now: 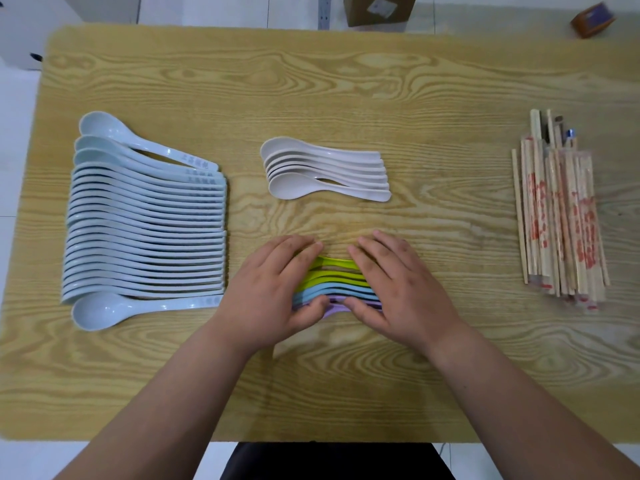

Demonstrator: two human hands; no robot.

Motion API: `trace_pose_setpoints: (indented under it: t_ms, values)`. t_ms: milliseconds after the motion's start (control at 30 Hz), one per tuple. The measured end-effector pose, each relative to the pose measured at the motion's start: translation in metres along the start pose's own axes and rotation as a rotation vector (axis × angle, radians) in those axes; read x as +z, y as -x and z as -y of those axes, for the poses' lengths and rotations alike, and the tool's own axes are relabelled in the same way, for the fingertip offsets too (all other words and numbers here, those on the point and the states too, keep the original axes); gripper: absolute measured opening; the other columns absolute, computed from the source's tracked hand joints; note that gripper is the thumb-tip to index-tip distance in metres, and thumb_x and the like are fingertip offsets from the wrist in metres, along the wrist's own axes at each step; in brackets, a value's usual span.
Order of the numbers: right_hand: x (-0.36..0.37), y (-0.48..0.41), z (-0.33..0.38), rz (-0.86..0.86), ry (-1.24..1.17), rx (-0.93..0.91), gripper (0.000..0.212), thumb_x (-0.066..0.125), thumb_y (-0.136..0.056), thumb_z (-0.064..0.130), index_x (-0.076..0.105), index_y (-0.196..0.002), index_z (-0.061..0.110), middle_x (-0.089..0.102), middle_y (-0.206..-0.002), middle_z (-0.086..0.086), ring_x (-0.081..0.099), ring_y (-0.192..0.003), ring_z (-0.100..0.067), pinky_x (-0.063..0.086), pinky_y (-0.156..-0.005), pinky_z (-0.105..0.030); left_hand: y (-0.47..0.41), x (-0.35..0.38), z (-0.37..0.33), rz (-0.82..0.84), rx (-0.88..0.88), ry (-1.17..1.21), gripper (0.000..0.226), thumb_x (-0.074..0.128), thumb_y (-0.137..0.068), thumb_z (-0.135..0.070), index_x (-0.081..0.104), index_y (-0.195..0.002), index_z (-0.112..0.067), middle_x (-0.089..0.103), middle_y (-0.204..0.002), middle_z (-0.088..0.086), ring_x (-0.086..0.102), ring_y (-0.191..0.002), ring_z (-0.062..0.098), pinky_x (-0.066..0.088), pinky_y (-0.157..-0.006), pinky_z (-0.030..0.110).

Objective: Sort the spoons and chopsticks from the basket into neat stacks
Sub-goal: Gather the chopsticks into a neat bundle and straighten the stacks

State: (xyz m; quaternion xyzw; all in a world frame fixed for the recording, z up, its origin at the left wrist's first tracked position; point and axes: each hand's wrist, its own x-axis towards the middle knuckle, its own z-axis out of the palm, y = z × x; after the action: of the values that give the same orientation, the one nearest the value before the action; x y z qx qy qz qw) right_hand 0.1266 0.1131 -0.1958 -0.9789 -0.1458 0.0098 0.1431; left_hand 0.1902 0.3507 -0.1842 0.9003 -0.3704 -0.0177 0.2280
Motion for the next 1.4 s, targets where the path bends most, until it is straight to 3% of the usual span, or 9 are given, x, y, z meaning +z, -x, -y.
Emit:
trace_pose_setpoints:
  t_ms: [267,400,500,600,667,800,967,1133,1400]
  values:
    - [-0.002,-0.004,-0.002,-0.020,-0.030,-0.014,0.066,0.049,-0.097,0.057,0.056,-0.141,0.008,0.054,-0.143,-0.012,0.041,-0.142,-0.032,0.034,-0.114,-0.052,-0.001,-0.001,0.001,-0.018,-0.042,0.039,0.064,0.052,-0.094,-0.054,0.061,-0.133,-0.005,0.061,-0.133,0.011,0.054,-0.127,0.033,0.039,-0.112,0.043]
    - [-0.010,-0.027,-0.012,-0.189,-0.069,-0.036,0.059,0.049,-0.101,0.049,0.060,-0.135,0.002,0.056,-0.139,-0.019,0.047,-0.136,-0.037,0.036,-0.115,-0.049,-0.019,-0.015,0.008,-0.205,-0.163,0.042,0.055,0.056,-0.093,-0.044,0.063,-0.129,-0.004,0.062,-0.120,0.015,0.055,-0.114,0.032,0.040,-0.106,0.038]
    - [-0.015,-0.062,-0.029,-0.274,-0.071,-0.015,0.061,0.056,-0.098,0.044,0.055,-0.139,0.000,0.052,-0.143,-0.021,0.044,-0.139,-0.039,0.034,-0.117,-0.048,-0.049,-0.021,0.028,-0.319,-0.275,0.025,0.068,0.065,-0.085,-0.040,0.053,-0.138,0.000,0.054,-0.132,0.021,0.048,-0.124,0.033,0.037,-0.111,0.041]
    - [-0.011,-0.103,-0.049,-0.204,0.023,0.001,0.077,0.052,-0.094,0.056,0.044,-0.148,0.002,0.043,-0.152,-0.021,0.035,-0.144,-0.041,0.029,-0.120,-0.050,-0.079,-0.014,0.053,-0.201,-0.304,0.007,0.092,0.064,-0.080,-0.050,0.036,-0.151,0.001,0.039,-0.149,0.026,0.037,-0.138,0.038,0.030,-0.117,0.044]
    - [-0.008,-0.125,-0.060,-0.106,0.045,0.007,0.085,0.047,-0.091,0.063,0.038,-0.152,0.004,0.040,-0.155,-0.019,0.031,-0.147,-0.039,0.028,-0.120,-0.052,-0.095,-0.009,0.067,-0.098,-0.286,-0.001,0.097,0.061,-0.076,-0.054,0.034,-0.152,0.000,0.039,-0.150,0.026,0.037,-0.138,0.039,0.032,-0.116,0.047]
    - [0.001,-0.142,-0.072,-0.115,0.029,-0.094,0.075,0.049,-0.092,0.057,0.050,-0.144,0.002,0.052,-0.146,-0.019,0.042,-0.141,-0.039,0.036,-0.115,-0.053,-0.108,-0.005,0.078,-0.098,-0.220,-0.051,0.078,0.060,-0.078,-0.050,0.051,-0.138,-0.002,0.051,-0.131,0.025,0.052,-0.118,0.042,0.044,-0.102,0.046]
    - [0.013,-0.143,-0.069,-0.176,-0.022,-0.108,0.060,0.052,-0.095,0.045,0.056,-0.133,-0.001,0.057,-0.139,-0.021,0.048,-0.136,-0.040,0.039,-0.111,-0.056,-0.112,0.002,0.076,-0.190,-0.152,-0.027,0.040,0.068,-0.081,-0.020,0.056,-0.113,0.001,0.054,-0.109,0.022,0.055,-0.098,0.039,0.047,-0.090,0.046]
    - [0.013,-0.141,-0.066,-0.167,0.043,-0.110,0.065,0.044,-0.099,0.049,0.050,-0.144,0.002,0.051,-0.148,-0.018,0.044,-0.140,-0.037,0.036,-0.114,-0.054,-0.115,0.004,0.078,-0.131,-0.102,-0.078,0.057,0.067,-0.085,-0.035,0.057,-0.131,-0.003,0.055,-0.114,0.021,0.055,-0.103,0.037,0.045,-0.096,0.044]
    - [0.015,-0.137,-0.062,-0.191,0.088,-0.089,0.066,0.041,-0.100,0.049,0.050,-0.144,0.001,0.051,-0.148,-0.018,0.044,-0.140,-0.035,0.033,-0.117,-0.052,-0.116,0.005,0.080,-0.075,-0.098,-0.009,0.051,0.057,-0.093,-0.038,0.062,-0.130,-0.003,0.063,-0.127,0.019,0.058,-0.121,0.035,0.044,-0.104,0.043]
